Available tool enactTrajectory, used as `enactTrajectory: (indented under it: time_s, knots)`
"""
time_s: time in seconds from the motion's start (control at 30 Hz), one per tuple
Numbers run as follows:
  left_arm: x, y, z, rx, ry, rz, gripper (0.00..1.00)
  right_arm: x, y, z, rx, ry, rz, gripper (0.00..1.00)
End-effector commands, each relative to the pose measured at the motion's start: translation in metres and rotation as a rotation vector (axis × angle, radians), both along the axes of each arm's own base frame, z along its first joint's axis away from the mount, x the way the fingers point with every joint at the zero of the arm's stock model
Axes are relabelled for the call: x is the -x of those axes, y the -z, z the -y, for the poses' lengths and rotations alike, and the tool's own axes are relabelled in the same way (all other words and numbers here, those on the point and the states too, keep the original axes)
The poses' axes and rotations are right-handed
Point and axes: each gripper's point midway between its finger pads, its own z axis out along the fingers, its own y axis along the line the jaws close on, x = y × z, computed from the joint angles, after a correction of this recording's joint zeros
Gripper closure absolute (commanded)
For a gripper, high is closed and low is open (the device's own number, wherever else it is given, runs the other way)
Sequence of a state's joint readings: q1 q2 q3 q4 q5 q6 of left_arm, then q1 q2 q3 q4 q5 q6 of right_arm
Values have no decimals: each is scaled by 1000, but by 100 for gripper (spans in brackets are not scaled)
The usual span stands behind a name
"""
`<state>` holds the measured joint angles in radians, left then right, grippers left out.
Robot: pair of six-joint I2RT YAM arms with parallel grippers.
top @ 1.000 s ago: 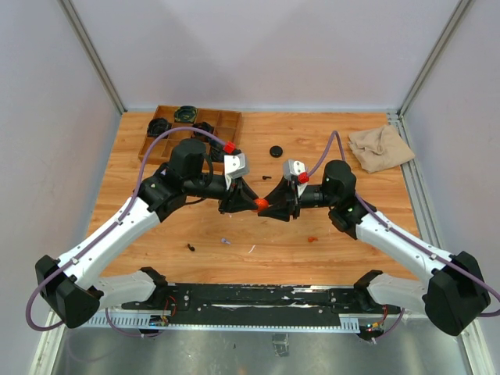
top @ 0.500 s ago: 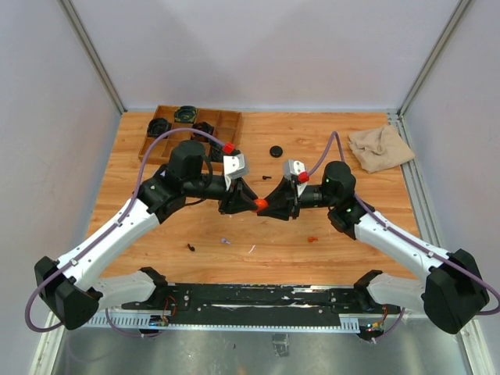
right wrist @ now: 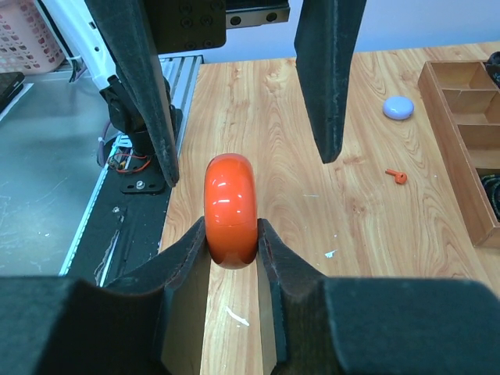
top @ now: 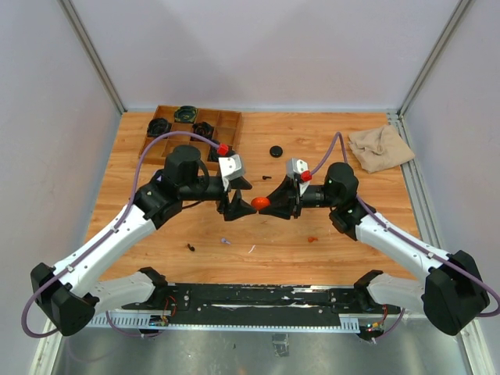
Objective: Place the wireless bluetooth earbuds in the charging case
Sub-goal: Pick up the charging case at the center of the board, then open the charging case.
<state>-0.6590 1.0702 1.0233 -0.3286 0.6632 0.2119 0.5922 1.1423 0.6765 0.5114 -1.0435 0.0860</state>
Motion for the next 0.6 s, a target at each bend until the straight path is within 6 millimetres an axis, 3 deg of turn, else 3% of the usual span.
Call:
enactTrajectory:
  time_s: [0.0,0.57]
  knots:
    - [-7,2,4,2,-19,1,24,-3,-11,3,-44,21,41,97]
    - [-27,-16,-3,27,-152,40,23,2,-6,4,-56,6,64,98]
